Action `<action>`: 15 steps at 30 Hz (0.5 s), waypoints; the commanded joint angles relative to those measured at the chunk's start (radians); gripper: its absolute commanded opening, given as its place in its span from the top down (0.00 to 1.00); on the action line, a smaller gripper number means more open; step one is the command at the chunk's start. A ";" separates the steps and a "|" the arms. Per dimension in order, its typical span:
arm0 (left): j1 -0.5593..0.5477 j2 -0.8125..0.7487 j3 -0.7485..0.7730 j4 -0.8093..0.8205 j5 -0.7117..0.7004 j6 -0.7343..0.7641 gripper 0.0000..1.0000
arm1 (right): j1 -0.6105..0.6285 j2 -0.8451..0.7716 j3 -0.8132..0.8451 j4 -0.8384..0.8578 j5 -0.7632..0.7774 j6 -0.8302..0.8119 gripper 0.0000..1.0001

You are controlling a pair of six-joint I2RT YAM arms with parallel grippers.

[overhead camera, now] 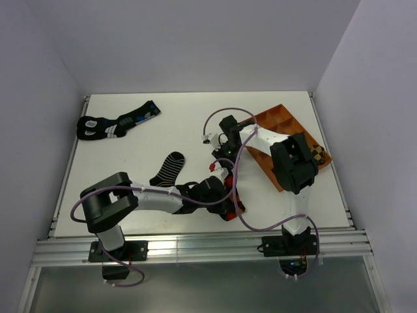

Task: Roll the socks
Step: Roll the sock at the center of the board.

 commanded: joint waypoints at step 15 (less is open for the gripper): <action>0.116 0.126 -0.047 -0.139 0.414 -0.050 1.00 | 0.013 -0.159 -0.076 0.155 0.076 0.032 0.47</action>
